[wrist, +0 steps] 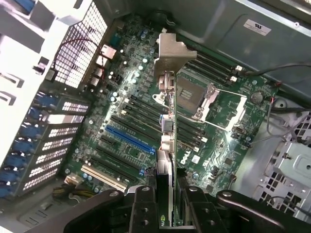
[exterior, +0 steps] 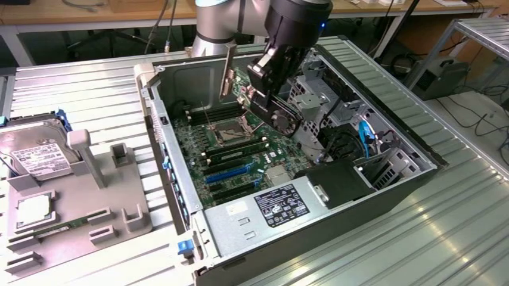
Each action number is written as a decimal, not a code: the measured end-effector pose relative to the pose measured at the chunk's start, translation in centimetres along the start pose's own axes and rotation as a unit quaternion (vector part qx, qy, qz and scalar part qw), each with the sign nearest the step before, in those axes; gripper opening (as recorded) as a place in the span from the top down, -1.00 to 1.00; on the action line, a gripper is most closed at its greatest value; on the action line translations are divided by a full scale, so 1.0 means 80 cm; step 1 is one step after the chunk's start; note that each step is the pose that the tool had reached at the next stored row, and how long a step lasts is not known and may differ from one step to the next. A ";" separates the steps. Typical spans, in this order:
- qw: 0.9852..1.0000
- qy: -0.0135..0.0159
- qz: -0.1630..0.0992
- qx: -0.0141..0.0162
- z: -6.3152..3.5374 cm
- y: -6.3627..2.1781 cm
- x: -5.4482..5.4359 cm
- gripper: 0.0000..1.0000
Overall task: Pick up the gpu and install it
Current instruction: 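Insert the gpu into the slot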
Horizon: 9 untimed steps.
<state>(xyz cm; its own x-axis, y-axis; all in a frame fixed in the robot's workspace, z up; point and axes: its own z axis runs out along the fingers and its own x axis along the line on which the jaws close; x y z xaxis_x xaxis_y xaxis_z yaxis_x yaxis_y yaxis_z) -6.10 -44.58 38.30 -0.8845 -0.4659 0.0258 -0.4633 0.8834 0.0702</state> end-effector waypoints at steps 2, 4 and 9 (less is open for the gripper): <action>1.000 -0.003 -0.011 0.001 0.000 0.000 0.000 0.47; 1.000 -0.005 -0.023 0.003 0.000 0.000 0.000 0.47; 0.998 -0.010 -0.058 0.006 0.000 0.000 0.000 0.47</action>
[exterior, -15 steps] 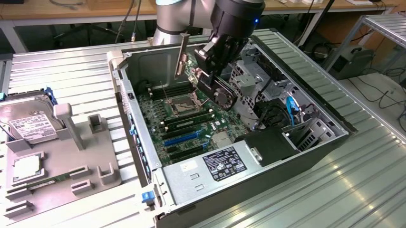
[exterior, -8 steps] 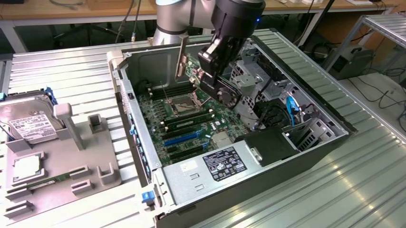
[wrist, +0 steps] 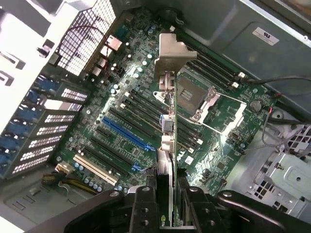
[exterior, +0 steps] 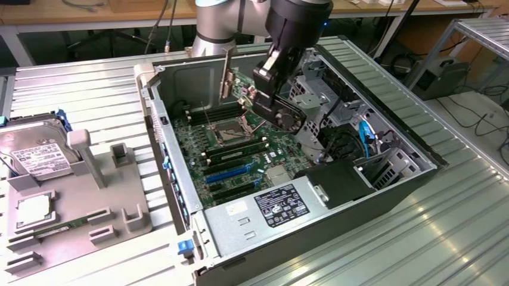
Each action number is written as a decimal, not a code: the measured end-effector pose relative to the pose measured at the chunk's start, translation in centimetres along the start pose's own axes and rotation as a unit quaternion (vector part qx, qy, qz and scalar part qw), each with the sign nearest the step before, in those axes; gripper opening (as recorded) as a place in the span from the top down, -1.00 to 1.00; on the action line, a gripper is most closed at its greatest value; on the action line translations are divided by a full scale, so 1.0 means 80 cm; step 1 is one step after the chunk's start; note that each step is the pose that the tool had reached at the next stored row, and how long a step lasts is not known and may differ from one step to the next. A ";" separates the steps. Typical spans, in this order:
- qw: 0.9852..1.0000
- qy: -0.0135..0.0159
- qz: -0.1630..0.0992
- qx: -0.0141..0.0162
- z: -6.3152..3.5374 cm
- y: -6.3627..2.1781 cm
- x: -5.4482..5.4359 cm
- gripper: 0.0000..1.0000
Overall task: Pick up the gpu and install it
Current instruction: 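Insert the gpu into the slot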
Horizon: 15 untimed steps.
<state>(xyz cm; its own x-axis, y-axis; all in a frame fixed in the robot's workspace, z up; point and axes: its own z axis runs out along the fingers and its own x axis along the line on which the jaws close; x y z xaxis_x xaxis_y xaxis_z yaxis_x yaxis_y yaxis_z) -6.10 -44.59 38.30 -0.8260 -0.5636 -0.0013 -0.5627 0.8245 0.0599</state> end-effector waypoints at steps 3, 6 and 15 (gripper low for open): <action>0.999 -0.001 -0.032 0.001 0.000 0.000 0.000 0.47; 0.998 0.000 -0.058 0.002 0.001 0.000 0.000 0.47; 0.990 0.003 -0.143 0.003 0.003 0.000 0.000 0.47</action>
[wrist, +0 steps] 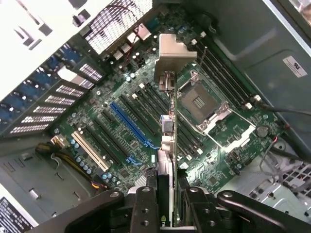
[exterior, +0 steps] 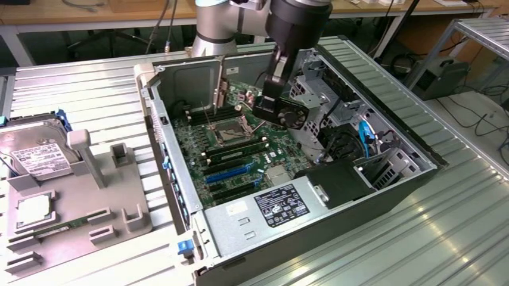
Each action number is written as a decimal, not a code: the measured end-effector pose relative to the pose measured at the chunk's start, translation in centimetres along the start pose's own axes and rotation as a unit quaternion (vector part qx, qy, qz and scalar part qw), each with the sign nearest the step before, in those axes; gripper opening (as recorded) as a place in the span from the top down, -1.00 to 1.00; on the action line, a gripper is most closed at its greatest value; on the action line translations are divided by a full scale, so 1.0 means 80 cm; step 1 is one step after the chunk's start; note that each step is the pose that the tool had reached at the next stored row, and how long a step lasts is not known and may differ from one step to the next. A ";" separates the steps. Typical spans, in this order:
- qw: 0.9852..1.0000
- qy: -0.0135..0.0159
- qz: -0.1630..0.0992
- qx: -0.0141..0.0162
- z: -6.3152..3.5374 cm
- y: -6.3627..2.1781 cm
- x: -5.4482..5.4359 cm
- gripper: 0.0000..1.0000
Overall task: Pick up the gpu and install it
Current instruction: 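Insert the gpu into the slot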
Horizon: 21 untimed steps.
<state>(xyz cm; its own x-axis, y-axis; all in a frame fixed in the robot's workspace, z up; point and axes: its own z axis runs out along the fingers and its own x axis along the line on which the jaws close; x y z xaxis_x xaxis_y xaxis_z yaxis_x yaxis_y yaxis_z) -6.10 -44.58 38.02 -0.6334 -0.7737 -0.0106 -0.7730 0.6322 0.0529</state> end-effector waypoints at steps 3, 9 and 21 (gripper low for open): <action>0.999 0.001 -0.034 0.000 0.001 0.000 0.000 0.47; 0.996 0.003 -0.095 0.001 0.002 0.000 0.000 0.47; 0.975 0.008 -0.220 0.002 0.007 0.000 0.000 0.47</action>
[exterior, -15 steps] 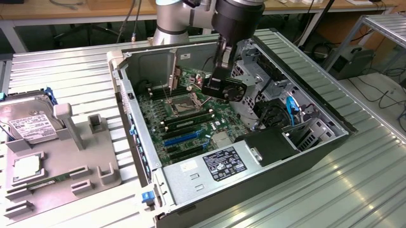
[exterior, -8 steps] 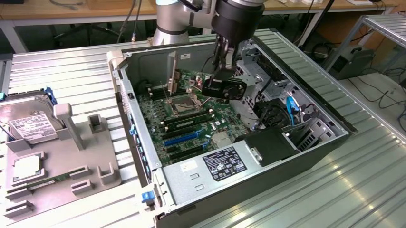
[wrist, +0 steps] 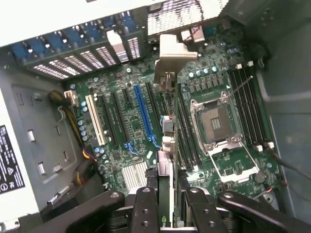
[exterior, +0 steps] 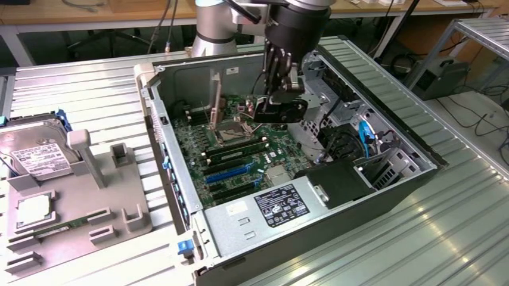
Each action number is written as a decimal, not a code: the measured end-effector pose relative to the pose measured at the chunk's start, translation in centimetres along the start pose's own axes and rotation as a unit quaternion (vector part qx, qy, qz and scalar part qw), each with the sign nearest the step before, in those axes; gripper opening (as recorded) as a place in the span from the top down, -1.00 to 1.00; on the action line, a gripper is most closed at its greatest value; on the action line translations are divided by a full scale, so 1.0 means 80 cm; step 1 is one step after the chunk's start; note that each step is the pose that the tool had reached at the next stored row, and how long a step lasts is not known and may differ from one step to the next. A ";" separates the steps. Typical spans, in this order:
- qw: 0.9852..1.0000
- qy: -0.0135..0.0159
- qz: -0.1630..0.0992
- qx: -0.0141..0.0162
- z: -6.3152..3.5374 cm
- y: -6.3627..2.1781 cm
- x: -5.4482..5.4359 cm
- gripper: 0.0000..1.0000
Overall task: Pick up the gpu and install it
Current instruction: 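Insert the gpu into the slot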
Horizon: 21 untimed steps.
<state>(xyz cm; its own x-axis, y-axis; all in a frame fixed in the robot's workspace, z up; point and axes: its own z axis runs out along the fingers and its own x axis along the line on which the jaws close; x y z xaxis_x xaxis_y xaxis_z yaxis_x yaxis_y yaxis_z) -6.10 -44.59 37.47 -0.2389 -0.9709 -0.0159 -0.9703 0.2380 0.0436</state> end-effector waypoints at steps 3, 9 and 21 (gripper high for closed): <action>1.000 0.000 -0.014 0.000 0.003 0.000 0.002 0.47; 1.000 -0.002 -0.017 0.001 0.011 0.009 0.013 0.47; 1.000 -0.002 -0.024 0.003 0.033 0.036 0.035 0.47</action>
<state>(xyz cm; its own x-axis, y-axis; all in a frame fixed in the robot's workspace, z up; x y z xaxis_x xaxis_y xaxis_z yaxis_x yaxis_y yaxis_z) -9.69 -46.56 34.93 -0.1922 -0.9811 -0.0215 -0.9808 0.1913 0.0370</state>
